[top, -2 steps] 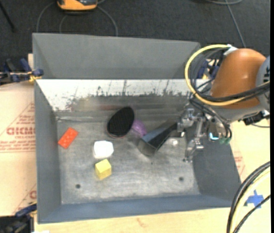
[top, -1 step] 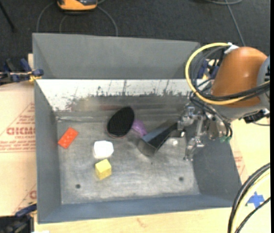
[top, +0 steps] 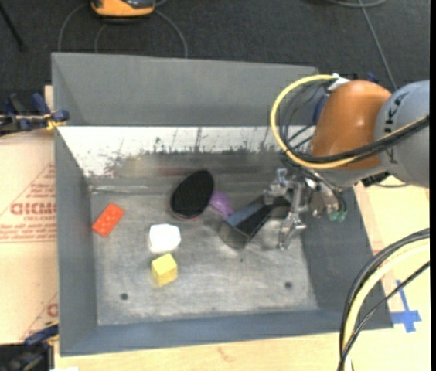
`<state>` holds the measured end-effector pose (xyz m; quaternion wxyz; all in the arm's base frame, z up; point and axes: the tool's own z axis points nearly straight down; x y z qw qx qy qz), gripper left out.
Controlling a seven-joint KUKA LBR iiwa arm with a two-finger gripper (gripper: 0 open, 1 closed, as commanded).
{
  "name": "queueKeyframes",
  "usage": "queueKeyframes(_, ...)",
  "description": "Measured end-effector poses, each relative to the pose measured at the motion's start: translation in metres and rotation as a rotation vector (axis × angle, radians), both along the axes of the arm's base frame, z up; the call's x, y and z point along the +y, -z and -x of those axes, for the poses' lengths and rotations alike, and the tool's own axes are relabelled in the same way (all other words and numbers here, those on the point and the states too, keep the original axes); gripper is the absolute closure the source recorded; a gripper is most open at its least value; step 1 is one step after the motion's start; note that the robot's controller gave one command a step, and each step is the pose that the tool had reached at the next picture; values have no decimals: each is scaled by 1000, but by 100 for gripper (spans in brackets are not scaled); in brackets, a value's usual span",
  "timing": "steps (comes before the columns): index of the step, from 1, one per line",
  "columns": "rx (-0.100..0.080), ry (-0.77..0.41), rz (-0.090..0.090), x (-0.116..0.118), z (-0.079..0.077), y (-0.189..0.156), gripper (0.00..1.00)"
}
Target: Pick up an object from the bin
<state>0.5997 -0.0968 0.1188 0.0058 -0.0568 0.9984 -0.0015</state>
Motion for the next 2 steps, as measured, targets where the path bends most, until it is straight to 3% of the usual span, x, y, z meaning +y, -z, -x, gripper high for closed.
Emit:
queueKeyframes(1,5,-68,0,-2,-15,-6,0)
queueKeyframes(2,4,-234,1,2,-26,-6,0)
